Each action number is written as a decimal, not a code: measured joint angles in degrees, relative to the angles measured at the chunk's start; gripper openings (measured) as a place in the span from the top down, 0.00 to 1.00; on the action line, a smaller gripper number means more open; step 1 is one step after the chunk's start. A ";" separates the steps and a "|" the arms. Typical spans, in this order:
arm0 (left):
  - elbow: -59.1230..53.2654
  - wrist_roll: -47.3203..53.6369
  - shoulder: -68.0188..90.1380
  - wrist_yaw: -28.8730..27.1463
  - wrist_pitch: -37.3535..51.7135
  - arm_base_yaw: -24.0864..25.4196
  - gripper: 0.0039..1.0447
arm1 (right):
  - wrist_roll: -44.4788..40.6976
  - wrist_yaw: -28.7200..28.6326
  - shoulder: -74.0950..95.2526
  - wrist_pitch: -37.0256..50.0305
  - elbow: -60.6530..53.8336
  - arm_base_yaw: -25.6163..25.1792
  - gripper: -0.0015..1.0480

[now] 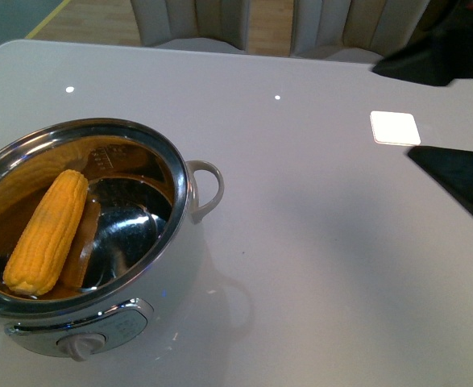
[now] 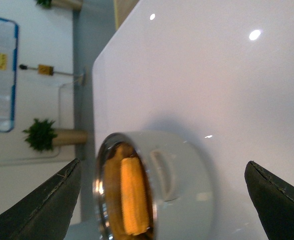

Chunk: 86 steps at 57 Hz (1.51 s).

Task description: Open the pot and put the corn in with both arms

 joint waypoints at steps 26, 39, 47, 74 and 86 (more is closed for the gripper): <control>0.00 0.00 0.00 0.00 0.00 0.00 0.06 | -26.40 5.07 -38.47 -32.11 -8.92 -14.71 0.09; 0.00 0.00 0.00 -0.02 0.00 0.00 0.06 | -34.25 9.20 -40.19 -20.87 -12.94 -14.97 0.16; 0.00 0.00 -0.04 0.00 0.00 0.00 0.06 | -49.05 11.91 -43.06 1.79 -21.27 -14.88 0.41; 0.00 0.00 -0.04 -0.02 0.00 0.00 0.06 | -54.69 11.96 -58.84 -6.75 -25.88 -14.88 0.98; 0.00 0.00 -0.04 0.00 0.00 0.00 0.06 | -54.69 11.96 -65.99 -13.55 -25.90 -14.88 0.98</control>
